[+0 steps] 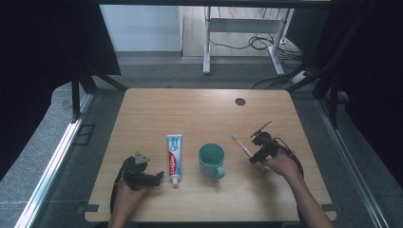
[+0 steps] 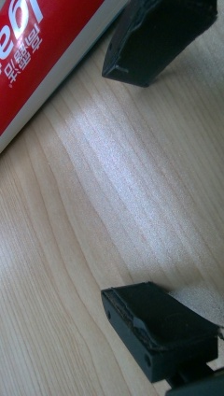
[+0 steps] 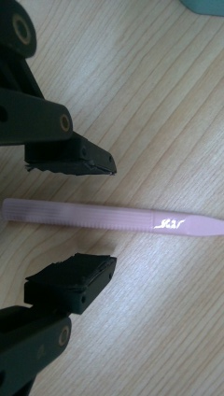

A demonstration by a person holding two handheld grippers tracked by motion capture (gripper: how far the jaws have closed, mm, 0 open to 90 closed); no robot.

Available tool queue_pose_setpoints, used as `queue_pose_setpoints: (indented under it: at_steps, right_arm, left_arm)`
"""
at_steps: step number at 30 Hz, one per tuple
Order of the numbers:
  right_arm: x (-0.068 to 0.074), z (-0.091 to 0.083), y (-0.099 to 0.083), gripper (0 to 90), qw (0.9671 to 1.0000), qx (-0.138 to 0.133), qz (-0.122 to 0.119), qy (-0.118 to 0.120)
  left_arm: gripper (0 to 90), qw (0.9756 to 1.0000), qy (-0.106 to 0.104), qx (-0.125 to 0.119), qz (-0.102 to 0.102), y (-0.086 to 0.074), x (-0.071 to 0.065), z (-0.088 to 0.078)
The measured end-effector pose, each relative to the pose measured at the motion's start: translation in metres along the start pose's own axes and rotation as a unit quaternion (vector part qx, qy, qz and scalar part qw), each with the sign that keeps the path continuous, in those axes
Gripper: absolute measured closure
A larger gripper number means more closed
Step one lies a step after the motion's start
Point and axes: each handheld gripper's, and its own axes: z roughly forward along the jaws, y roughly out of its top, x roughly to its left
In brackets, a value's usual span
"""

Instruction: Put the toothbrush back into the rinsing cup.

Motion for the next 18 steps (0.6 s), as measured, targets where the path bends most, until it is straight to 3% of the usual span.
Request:
queue_pose_setpoints:
  at_steps: [18]
  right_arm:
    - [0.006, 0.009, 0.037, 59.8, 0.9972, 0.072, -0.005, -0.018]
  left_arm:
    - [0.0, 1.0000, 0.000, 0.000, 0.000, 0.000, 0.000, 0.000]
